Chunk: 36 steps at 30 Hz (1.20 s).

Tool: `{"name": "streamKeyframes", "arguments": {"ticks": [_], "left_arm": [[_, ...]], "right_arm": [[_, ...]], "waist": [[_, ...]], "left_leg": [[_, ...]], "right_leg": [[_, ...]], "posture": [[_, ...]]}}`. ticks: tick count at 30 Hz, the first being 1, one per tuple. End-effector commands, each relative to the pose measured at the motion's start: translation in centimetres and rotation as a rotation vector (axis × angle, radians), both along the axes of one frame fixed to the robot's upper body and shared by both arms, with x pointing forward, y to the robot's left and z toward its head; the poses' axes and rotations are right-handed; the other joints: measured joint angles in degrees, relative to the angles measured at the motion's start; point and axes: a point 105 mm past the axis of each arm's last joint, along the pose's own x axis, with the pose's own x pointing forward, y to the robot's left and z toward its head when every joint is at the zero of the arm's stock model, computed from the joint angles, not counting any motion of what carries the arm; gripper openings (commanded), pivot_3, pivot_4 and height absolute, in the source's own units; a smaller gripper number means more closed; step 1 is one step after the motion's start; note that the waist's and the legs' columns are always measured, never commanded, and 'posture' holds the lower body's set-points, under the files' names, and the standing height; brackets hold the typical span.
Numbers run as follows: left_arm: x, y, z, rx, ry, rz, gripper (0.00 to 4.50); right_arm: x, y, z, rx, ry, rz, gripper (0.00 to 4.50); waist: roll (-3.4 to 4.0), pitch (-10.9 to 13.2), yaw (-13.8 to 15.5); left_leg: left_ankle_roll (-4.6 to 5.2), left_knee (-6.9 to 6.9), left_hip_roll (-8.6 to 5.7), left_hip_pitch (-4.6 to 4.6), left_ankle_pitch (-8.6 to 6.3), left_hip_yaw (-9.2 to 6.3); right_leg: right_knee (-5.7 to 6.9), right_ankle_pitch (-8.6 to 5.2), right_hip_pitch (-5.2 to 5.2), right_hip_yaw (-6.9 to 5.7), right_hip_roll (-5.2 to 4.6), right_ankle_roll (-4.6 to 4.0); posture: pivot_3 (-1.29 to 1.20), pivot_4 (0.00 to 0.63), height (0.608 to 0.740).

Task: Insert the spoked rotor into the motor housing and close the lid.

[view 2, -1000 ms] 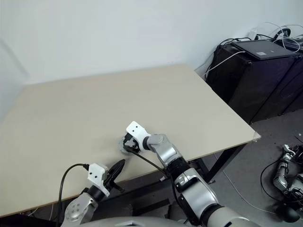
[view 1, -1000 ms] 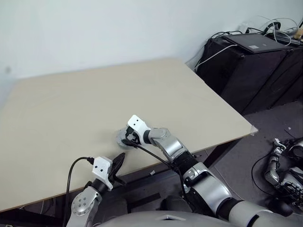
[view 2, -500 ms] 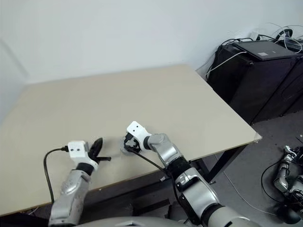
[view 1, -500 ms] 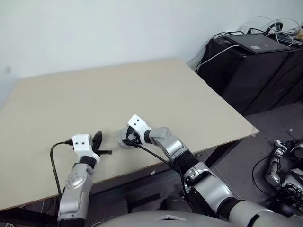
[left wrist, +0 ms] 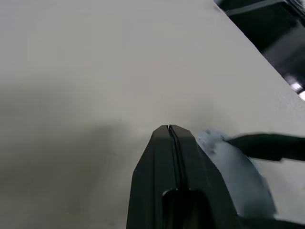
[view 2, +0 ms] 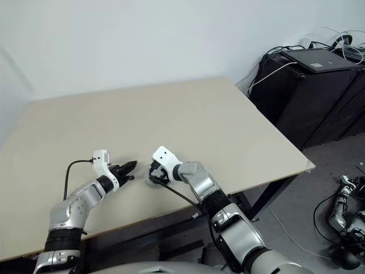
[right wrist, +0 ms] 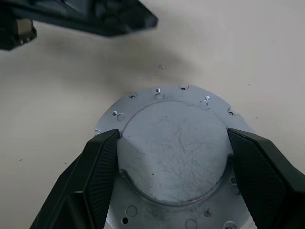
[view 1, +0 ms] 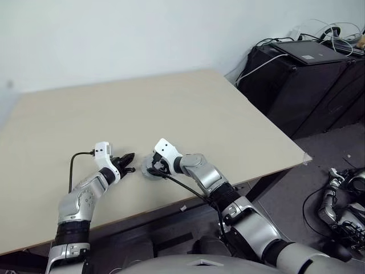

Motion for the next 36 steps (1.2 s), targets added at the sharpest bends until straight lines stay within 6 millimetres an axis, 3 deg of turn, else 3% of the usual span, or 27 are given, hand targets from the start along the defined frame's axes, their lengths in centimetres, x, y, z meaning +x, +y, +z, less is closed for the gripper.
{"name": "streamKeyframes", "arguments": {"ticks": [1,10,23,27,36], "left_arm": [[0.7,-1.1,0.9,-0.012,0.006,-0.101,0.0],[0.4,-2.4,-0.2,0.039,0.095,-0.228,0.0],[-0.2,-2.3,-1.0,0.069,0.149,-0.255,0.0],[-0.3,-2.4,-1.1,0.069,0.151,-0.256,0.0],[-0.3,-2.6,-1.2,0.065,0.149,-0.26,0.0]], "right_arm": [[0.5,-1.7,-0.7,-0.045,0.012,-0.058,3.25],[0.5,-1.9,-0.6,-0.04,0.012,-0.069,3.25],[0.2,-1.2,0.2,0.015,0.008,-0.051,3.25],[0.2,-1.3,1.2,0.058,0.001,-0.055,4.47],[-1.3,-3.6,4.1,0.162,-0.029,-0.074,4.47]], "waist": [[-0.05,0.0,0.0],[-0.1,0.1,0.2],[-0.09,0.1,0.4],[-0.09,0.1,0.5],[-0.13,0.2,0.5]], "left_leg": [[0.0,0.0,0.0,0.0,0.0,0.0],[0.0,-0.08,-0.02,-0.01,0.0,0.0],[-0.01,-0.09,-0.05,-0.01,0.0,-0.01],[0.0,-0.17,-0.12,-0.01,-0.01,-0.04],[0.0,-0.2,-0.14,-0.03,-0.01,-0.1]], "right_leg": [[0.0,0.0,0.0,0.01,0.0,0.0],[-0.01,-0.04,-0.04,0.06,0.0,0.03],[-0.02,-0.06,-0.04,0.09,-0.05,0.05],[-0.05,-0.1,-0.04,0.11,-0.1,0.12],[-0.06,-0.13,-0.09,0.13,-0.13,0.13]], "posture": [[0.0,0.0,0.74],[0.0,0.0,0.74],[0.0,0.0,0.74],[0.0,0.0,0.74],[0.0,0.0,0.74]]}}
